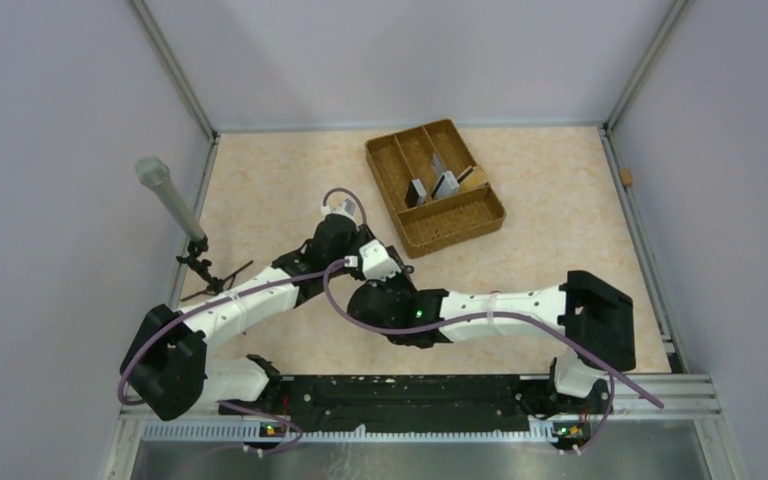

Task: Put the credit cards into the card holder
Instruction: Close the card holder at the center of the board.

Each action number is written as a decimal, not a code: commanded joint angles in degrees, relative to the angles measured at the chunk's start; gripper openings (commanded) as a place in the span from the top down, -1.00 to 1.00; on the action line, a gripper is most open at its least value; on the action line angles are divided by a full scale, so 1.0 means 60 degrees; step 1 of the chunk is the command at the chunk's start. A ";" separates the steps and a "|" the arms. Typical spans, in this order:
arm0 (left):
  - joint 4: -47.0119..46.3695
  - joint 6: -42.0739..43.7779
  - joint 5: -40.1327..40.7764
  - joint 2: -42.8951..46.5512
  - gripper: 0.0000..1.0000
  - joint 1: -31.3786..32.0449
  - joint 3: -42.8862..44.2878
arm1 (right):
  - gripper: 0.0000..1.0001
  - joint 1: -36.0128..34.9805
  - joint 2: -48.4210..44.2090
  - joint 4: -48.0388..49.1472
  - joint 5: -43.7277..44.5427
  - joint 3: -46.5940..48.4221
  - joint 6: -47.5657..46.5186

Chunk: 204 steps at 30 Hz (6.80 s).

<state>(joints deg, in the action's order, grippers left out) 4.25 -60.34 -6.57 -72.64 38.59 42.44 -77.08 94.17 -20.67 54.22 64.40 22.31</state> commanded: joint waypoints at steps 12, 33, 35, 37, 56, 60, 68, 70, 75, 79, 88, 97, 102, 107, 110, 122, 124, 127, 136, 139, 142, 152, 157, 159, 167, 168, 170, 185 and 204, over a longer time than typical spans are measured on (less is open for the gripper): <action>-0.1282 0.0514 -0.0197 0.0484 1.00 -0.0268 -0.0695 | -0.49 -0.0469 -0.1910 -0.0518 -0.0646 -0.0493 0.0437; -0.5141 0.1523 -0.3520 0.2922 0.95 -0.0604 -0.3879 | -0.03 0.4612 -0.5341 0.3650 -1.0459 -0.4654 0.1644; -0.5190 0.1500 -0.3651 0.2915 0.94 -0.0609 -0.3933 | 0.03 0.4611 -0.5203 0.3802 -1.0536 -0.4722 0.1723; -0.5211 0.1501 -0.3759 0.2890 0.94 -0.0607 -0.3958 | 0.09 0.4604 -0.5035 0.3936 -1.0701 -0.4720 0.1764; -0.5918 0.1174 -0.4149 0.2376 0.66 -0.0612 -0.4113 | 0.59 0.4614 -0.4103 0.4807 -1.1611 -0.4798 0.1980; -0.6101 0.1068 -0.4191 0.2162 0.51 -0.0615 -0.4114 | 0.76 0.4612 -0.3960 0.5054 -1.1783 -0.4828 0.2077; -0.6299 0.0975 -0.4270 0.1807 0.38 -0.0609 -0.4128 | 0.89 0.4614 -0.3767 0.5368 -1.1876 -0.4801 0.2237; -0.6326 0.0949 -0.4274 0.1735 0.35 -0.0596 -0.4125 | 0.90 0.4614 -0.3706 0.5424 -1.1885 -0.4795 0.2251; -0.6432 0.0919 -0.4311 0.1620 0.48 -0.0605 -0.4178 | 0.93 0.4610 -0.3540 0.5578 -1.1966 -0.4801 0.2310; -0.6398 0.0941 -0.4125 0.1850 0.91 -0.0608 -0.4296 | 0.92 0.4613 -0.3796 0.5089 -1.1408 -0.4789 0.2265; -0.6067 0.1650 -0.5063 0.2602 1.00 -0.0602 -0.4198 | -0.05 0.5643 -0.5313 0.3932 -1.2348 -0.4753 0.1185; -0.6626 0.1579 -0.7019 0.3136 1.00 -0.0524 -0.3987 | -0.38 0.5873 -0.5803 0.5257 -1.5959 -0.4961 0.1268; -0.6857 0.1355 -0.7276 0.3288 1.00 -0.0448 -0.3992 | -0.34 0.5859 -0.5334 0.6156 -1.6778 -0.5168 0.1734; -0.7295 0.1135 -0.7308 0.3232 1.00 -0.0392 -0.4003 | -0.18 0.5677 -0.4874 0.6700 -1.7059 -0.5254 0.2014; -0.7553 0.1032 -0.7249 0.3143 1.00 -0.0356 -0.4060 | -0.02 0.5569 -0.4705 0.7115 -1.7143 -0.5293 0.2170; -0.7549 0.0827 -0.7062 0.3098 -0.12 -0.0345 -0.4230 | 1.00 0.5908 -0.5102 0.7764 -1.6824 -0.5690 0.2602; -0.7221 0.0916 -0.7016 0.3250 -0.41 -0.0351 -0.4314 | 1.00 0.6086 -0.5318 0.7509 -1.6825 -0.5648 0.2507; -0.6816 0.1002 -0.6942 0.3513 -0.49 -0.0342 -0.4436 | 1.00 0.6175 -0.5499 0.7023 -1.6854 -0.5544 0.2317; -0.6721 0.0945 -0.6794 0.3739 -0.02 -0.0345 -0.4693 | 1.00 0.6210 -0.5334 0.6768 -1.7011 -0.5425 0.2247; -0.6707 0.0930 -0.6749 0.3621 0.13 -0.0334 -0.4670 | 1.00 0.6211 -0.5205 0.6534 -1.6946 -0.5352 0.2123; -0.6324 0.1007 -0.6395 0.3359 0.55 -0.0222 -0.4596 | 1.00 0.6203 -0.5069 0.6144 -1.6770 -0.5240 0.1989; -0.5558 -0.0078 -0.3704 0.2374 1.00 0.0219 -0.5596 | -0.19 0.6202 -0.5194 0.2409 -1.2657 -0.5272 0.1023; -0.6234 -0.1126 -0.3004 0.1759 1.00 0.0230 -0.6308 | -0.20 0.6008 -0.5336 0.2335 -1.1763 -0.6035 0.1669; -0.6340 -0.1386 -0.2863 0.1561 1.00 0.0230 -0.6440 | -0.13 0.5794 -0.5340 0.2682 -1.1688 -0.6328 0.2081; -0.5522 -0.1471 -0.2409 0.1582 1.00 0.0219 -0.6445 | 0.14 0.4850 -0.4772 0.3777 -1.1017 -0.6630 0.3072; -0.5318 -0.1434 -0.2355 0.1647 1.00 0.0219 -0.6423 | 0.14 0.4751 -0.4682 0.3814 -1.0959 -0.6544 0.3102; -0.4792 -0.1333 -0.2246 0.1802 1.00 0.0219 -0.6328 | 0.11 0.4503 -0.4484 0.3828 -1.0833 -0.6343 0.3124; -0.3702 -0.0974 -0.2134 0.2190 1.00 0.0225 -0.6030 | 0.29 0.3188 -0.2985 0.3074 -0.9199 -0.4494 0.2853; -0.3924 -0.0989 -0.2231 0.1780 1.00 0.0219 -0.5959 | 0.57 0.2650 -0.1979 0.2666 -0.9181 -0.3648 0.2476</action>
<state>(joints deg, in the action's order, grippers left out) -20.99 -68.23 -21.69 -60.90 39.86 5.87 -60.60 81.21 -4.47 -1.69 39.79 37.95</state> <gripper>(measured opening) 0.122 0.241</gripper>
